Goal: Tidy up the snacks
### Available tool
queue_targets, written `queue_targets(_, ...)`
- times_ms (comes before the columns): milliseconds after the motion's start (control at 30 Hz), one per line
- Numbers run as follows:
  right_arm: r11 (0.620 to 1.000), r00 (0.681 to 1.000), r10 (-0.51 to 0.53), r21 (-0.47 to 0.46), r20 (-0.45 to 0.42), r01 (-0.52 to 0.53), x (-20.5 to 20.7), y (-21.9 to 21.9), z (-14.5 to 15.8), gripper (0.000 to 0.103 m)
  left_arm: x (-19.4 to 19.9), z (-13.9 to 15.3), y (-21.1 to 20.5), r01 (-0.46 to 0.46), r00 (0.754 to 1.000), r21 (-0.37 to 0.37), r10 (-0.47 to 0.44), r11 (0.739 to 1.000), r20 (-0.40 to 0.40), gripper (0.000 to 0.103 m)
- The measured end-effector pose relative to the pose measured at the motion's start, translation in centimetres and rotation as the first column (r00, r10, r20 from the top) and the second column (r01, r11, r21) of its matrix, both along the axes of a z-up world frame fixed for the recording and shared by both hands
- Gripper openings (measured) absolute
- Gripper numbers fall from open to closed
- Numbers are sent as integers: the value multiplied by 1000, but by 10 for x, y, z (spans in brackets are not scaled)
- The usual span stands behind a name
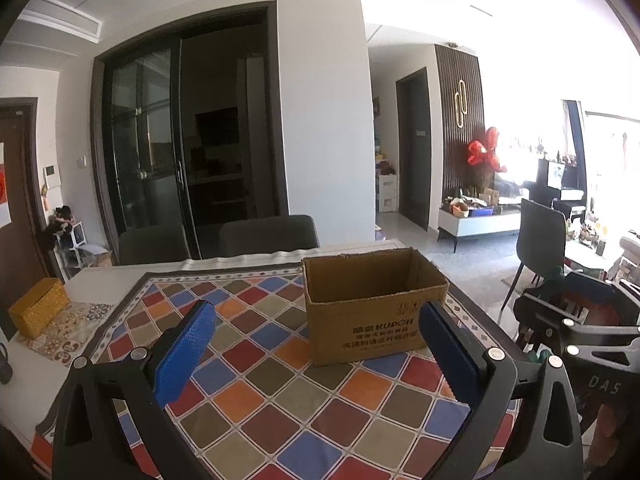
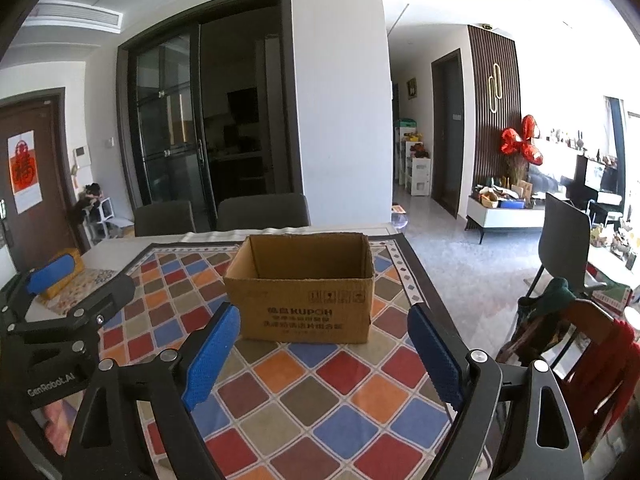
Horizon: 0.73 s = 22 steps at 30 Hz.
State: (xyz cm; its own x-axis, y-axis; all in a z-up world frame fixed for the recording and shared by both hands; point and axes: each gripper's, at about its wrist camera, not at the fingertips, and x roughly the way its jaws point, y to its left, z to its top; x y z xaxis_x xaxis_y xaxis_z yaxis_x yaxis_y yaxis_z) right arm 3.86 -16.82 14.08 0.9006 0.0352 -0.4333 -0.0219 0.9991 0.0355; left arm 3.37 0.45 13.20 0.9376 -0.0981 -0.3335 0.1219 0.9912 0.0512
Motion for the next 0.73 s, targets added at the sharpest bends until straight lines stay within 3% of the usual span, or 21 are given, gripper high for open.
queue_targets(733, 1000, 1000, -4, 4, 20, 4, -15, 1, 2, 87, -10, 4, -2, -6, 1000, -2, 6, 1000, 13, 103)
